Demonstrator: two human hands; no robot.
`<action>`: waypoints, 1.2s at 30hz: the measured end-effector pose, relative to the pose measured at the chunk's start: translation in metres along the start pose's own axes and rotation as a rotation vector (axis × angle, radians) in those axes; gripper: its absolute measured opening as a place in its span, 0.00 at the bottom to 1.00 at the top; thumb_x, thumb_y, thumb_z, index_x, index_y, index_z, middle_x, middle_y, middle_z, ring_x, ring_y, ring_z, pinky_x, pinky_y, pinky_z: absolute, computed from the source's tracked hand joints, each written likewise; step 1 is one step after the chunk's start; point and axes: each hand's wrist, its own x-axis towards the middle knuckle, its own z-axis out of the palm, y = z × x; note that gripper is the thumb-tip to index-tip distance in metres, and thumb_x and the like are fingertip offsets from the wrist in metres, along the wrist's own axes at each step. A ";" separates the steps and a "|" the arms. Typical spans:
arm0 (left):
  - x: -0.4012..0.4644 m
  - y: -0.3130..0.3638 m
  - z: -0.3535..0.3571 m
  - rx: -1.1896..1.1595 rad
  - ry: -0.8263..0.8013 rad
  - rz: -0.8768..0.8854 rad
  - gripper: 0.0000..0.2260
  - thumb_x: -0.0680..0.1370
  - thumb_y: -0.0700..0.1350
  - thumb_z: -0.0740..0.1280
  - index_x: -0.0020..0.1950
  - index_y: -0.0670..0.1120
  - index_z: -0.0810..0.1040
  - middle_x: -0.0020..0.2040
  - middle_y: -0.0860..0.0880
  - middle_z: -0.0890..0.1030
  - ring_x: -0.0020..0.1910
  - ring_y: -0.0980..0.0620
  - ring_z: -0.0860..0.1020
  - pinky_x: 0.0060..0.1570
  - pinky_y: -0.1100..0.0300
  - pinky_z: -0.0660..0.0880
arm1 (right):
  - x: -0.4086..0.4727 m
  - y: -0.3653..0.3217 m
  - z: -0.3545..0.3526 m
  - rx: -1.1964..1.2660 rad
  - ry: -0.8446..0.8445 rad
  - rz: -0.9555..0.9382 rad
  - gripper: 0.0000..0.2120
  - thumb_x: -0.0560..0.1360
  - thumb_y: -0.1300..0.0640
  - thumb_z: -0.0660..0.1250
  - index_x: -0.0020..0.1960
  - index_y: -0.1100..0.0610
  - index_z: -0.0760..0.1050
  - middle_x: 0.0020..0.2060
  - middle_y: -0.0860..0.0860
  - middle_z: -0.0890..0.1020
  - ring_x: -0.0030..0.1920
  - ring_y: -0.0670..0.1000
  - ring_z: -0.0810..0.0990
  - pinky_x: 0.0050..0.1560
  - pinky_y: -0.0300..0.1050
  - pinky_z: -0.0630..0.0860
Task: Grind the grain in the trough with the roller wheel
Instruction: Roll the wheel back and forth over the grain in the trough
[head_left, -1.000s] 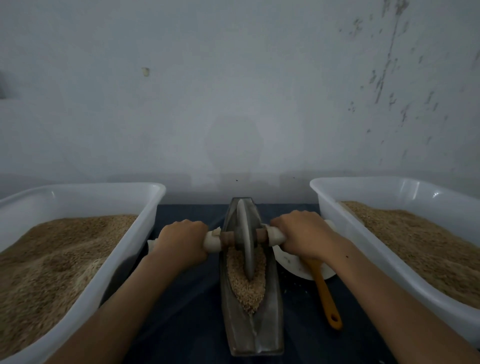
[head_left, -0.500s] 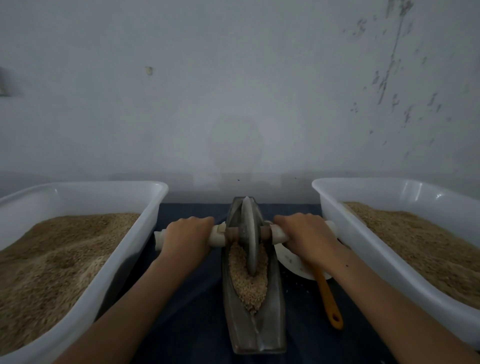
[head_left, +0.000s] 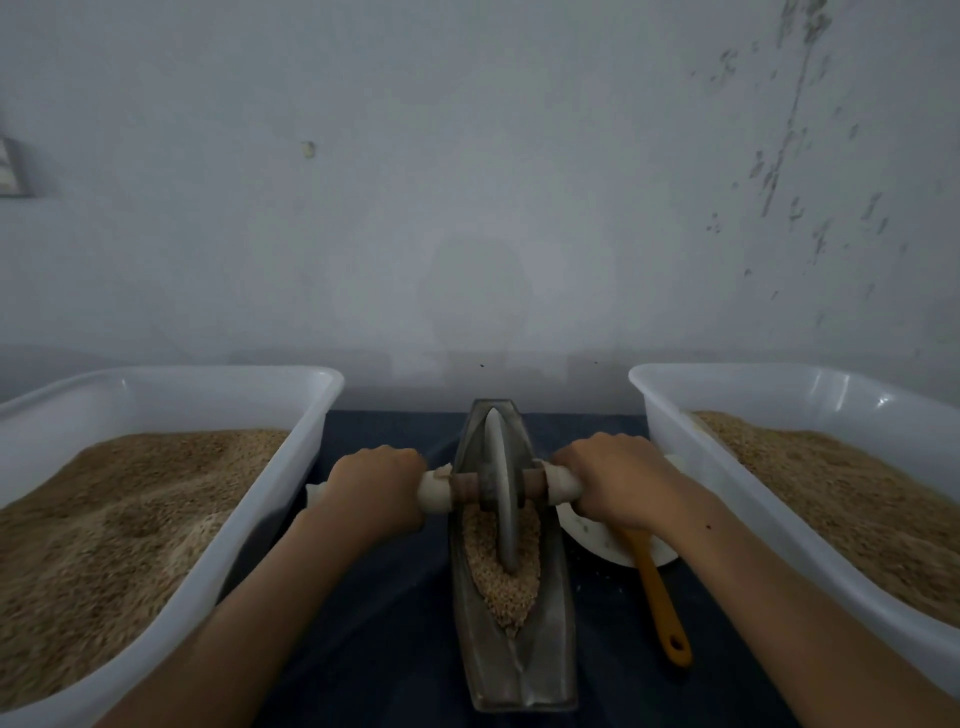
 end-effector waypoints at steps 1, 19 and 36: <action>0.000 0.000 0.002 -0.004 0.038 -0.003 0.09 0.73 0.49 0.67 0.52 0.49 0.74 0.49 0.51 0.79 0.47 0.51 0.77 0.43 0.59 0.70 | 0.000 0.000 0.003 -0.001 0.035 0.006 0.10 0.75 0.57 0.63 0.56 0.49 0.75 0.48 0.51 0.80 0.49 0.53 0.79 0.42 0.45 0.68; -0.004 0.001 -0.005 -0.009 -0.029 0.022 0.12 0.72 0.50 0.69 0.53 0.49 0.76 0.46 0.51 0.79 0.44 0.52 0.76 0.44 0.59 0.73 | 0.001 0.006 -0.005 0.036 -0.054 -0.052 0.07 0.72 0.56 0.66 0.46 0.46 0.72 0.43 0.48 0.79 0.42 0.50 0.77 0.35 0.41 0.67; -0.003 0.002 -0.002 -0.037 0.022 -0.007 0.09 0.74 0.49 0.68 0.52 0.49 0.76 0.47 0.51 0.79 0.45 0.52 0.77 0.47 0.58 0.74 | 0.003 0.004 0.004 -0.017 0.090 -0.030 0.05 0.74 0.56 0.64 0.49 0.48 0.72 0.44 0.49 0.79 0.43 0.51 0.77 0.37 0.42 0.65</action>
